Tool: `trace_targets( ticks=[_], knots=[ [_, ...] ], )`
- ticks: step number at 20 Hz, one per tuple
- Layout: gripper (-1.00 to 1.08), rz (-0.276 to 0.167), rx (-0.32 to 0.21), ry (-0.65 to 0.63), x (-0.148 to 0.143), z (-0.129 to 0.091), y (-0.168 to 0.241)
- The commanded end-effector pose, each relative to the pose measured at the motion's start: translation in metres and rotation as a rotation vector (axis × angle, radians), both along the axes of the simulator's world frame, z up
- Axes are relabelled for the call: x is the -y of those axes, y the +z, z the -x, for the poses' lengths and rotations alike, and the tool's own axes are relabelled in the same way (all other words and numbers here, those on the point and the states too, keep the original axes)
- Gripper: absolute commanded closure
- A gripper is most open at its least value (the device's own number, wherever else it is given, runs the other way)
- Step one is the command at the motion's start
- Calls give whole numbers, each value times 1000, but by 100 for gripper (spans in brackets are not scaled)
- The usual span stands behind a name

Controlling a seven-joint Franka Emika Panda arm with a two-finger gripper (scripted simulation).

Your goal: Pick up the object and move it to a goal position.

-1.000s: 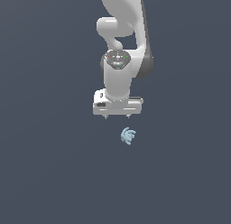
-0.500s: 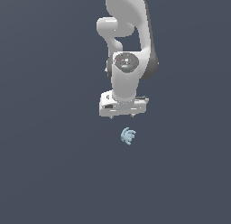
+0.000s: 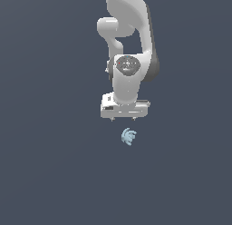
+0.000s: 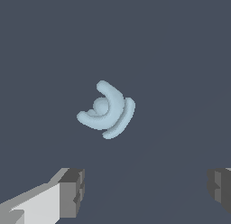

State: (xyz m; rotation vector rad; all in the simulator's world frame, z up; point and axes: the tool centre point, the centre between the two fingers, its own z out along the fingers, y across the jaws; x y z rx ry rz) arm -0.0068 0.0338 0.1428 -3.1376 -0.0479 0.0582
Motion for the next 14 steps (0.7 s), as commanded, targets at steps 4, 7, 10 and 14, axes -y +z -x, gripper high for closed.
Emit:
trace_targets(
  ticks=[4, 7, 10, 14],
  knots=[
    [-92, 1, 5, -94, -5, -7, -8],
    [-92, 3, 9, -163, -9, -11, -15],
    [-92, 4, 13, -240, -13, -17, -22],
    [-92, 7, 19, -343, -18, -23, -31]
  ],
)
